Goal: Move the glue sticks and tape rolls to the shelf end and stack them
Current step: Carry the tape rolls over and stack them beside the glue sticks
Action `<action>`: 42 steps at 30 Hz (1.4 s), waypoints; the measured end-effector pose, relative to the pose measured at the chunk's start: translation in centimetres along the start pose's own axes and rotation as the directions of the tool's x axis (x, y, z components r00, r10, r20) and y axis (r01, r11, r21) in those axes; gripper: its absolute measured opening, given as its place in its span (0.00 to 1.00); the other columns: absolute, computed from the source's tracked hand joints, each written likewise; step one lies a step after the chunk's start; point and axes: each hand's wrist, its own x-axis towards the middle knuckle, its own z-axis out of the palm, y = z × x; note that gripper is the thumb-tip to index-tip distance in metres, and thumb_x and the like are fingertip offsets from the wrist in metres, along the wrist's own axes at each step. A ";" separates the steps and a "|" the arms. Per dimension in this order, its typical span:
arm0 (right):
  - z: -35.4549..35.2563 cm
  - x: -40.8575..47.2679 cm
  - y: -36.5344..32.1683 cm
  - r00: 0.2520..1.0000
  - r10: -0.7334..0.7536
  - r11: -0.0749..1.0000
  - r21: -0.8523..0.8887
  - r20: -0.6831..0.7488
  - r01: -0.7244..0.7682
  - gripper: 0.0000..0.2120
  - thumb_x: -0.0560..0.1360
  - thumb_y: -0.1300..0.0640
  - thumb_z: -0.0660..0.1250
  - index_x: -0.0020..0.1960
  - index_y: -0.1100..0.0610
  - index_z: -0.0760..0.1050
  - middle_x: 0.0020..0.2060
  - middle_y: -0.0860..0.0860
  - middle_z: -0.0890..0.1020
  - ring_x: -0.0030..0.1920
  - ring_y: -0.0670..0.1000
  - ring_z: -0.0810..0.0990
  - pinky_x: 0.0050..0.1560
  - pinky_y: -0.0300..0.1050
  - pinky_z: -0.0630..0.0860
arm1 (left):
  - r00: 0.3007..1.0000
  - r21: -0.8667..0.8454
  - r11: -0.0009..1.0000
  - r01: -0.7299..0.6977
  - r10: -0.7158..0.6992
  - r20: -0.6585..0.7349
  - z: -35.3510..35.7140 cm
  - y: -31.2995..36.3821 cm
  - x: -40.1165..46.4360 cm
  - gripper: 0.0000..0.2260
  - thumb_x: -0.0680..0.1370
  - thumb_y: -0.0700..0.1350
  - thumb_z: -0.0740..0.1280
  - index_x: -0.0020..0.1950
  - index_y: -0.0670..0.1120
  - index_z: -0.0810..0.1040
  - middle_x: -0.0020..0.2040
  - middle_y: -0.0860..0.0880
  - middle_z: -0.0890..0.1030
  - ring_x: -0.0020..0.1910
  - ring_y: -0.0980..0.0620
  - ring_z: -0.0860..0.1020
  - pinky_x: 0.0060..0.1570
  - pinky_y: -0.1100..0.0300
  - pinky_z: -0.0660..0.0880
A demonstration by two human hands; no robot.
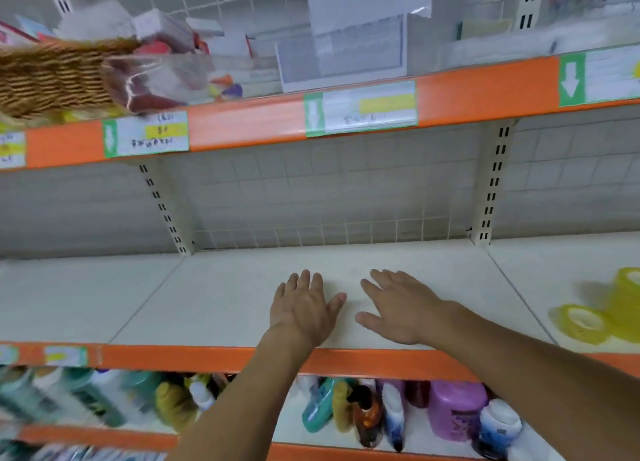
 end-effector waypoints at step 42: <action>-2.2 31.1 -54.5 0.756 -0.654 0.756 -0.009 0.006 0.654 0.34 0.80 0.35 0.51 0.78 0.55 0.58 0.76 0.56 0.62 0.75 0.57 0.62 0.74 0.49 0.59 | 0.761 -0.055 0.761 0.646 -0.648 -0.030 2.8 -56.0 -10.5 0.27 0.82 0.62 0.51 0.74 0.45 0.63 0.74 0.45 0.66 0.75 0.44 0.61 0.72 0.50 0.59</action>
